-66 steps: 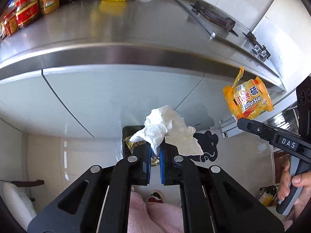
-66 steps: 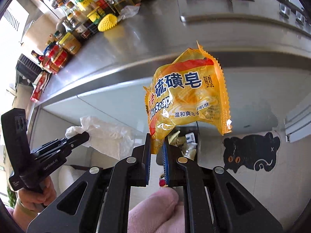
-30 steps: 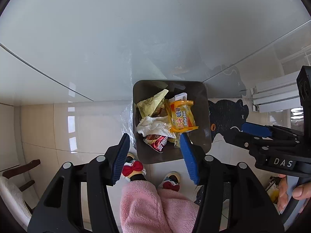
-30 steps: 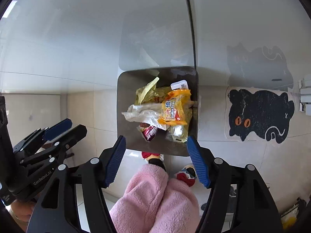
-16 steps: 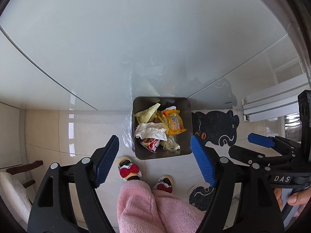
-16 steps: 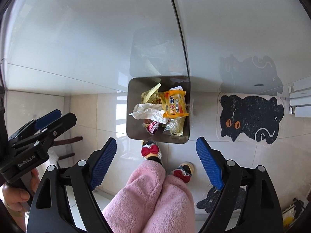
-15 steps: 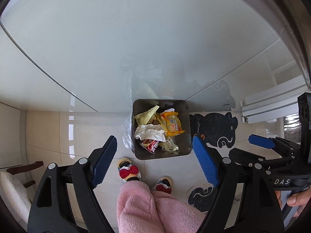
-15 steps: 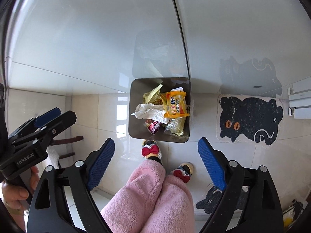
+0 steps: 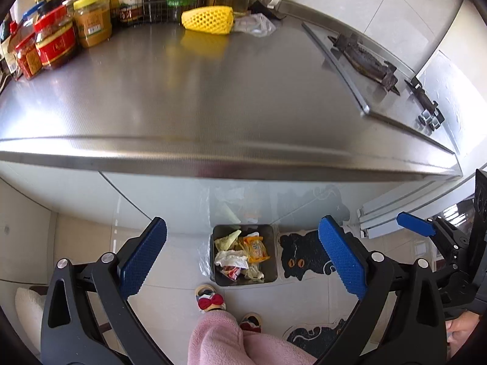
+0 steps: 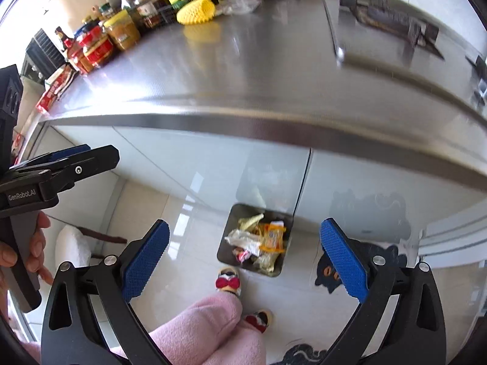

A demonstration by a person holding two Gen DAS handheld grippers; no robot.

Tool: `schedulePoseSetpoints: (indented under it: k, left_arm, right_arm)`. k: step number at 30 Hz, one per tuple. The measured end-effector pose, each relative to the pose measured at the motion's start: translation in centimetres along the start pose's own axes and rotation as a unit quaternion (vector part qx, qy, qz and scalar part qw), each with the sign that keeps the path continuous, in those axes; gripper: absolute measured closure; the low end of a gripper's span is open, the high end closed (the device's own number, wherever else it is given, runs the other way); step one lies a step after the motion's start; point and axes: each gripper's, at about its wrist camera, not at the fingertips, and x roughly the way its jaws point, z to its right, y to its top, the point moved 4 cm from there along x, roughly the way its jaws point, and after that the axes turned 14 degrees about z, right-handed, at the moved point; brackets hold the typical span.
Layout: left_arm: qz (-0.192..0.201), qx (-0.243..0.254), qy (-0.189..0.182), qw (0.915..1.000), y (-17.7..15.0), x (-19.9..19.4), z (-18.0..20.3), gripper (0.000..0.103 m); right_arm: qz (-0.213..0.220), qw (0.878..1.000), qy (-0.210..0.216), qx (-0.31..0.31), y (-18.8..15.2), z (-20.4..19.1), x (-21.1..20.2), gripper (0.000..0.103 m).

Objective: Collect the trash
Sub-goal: 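Move both tools up to the yellow foam net and white bag, then grasp the yellow foam net with the left tool while the right tool grasps the white bag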

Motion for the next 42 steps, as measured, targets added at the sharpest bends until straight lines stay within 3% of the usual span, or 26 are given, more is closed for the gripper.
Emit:
schedulePoseSetpoints:
  k: [9,17,24,29,32,33,35,37,40,42]
  left_arm:
    - [0.048,-0.008,0.006,0.9988,11.5,2.2,-2.2,0.008]
    - [0.064,-0.023,0.014,0.9976,20.1,8.0,-5.2,0.008]
    - [0.023,-0.052,0.015,0.9983,23.9,15.3,-7.0,0.008]
    - [-0.001,-0.069,0.022,0.9974,24.5,18.6,-7.9,0.009]
    - [-0.009,-0.068,0.019,0.9975,24.5,19.7,-8.0,0.015]
    - [-0.011,-0.066,0.018,0.9976,24.5,20.1,-8.0,0.019]
    - [-0.018,-0.068,0.014,0.9975,24.5,20.7,-8.0,0.029]
    - [-0.025,-0.071,0.015,0.997,24.4,21.3,-8.0,0.038]
    - [-0.028,-0.075,0.014,0.9967,24.3,21.7,-8.1,0.047]
    - [-0.026,-0.071,0.016,0.997,24.3,21.8,-8.1,0.059]
  right_arm:
    - [0.087,0.996,-0.011,-0.022,11.2,-0.8,3.3,0.003]
    - [0.11,0.993,0.007,-0.039,18.8,-1.1,9.8,0.003]
    - [0.097,0.993,0.018,-0.061,22.6,-1.7,16.7,0.003]
    - [0.088,0.991,0.007,-0.097,24.1,-2.8,20.0,0.003]
    - [0.082,0.991,0.009,-0.108,24.5,-2.9,21.4,0.005]
    - [0.077,0.991,0.012,-0.108,24.5,-2.8,21.8,0.008]
    - [0.059,0.993,0.022,-0.104,24.4,-2.7,22.8,0.026]
    - [0.046,0.993,0.023,-0.105,24.2,-2.6,23.5,0.059]
    - [0.041,0.993,0.025,-0.112,23.9,-2.7,23.7,0.07]
    - [0.043,0.992,0.03,-0.111,23.8,-2.7,23.5,0.076]
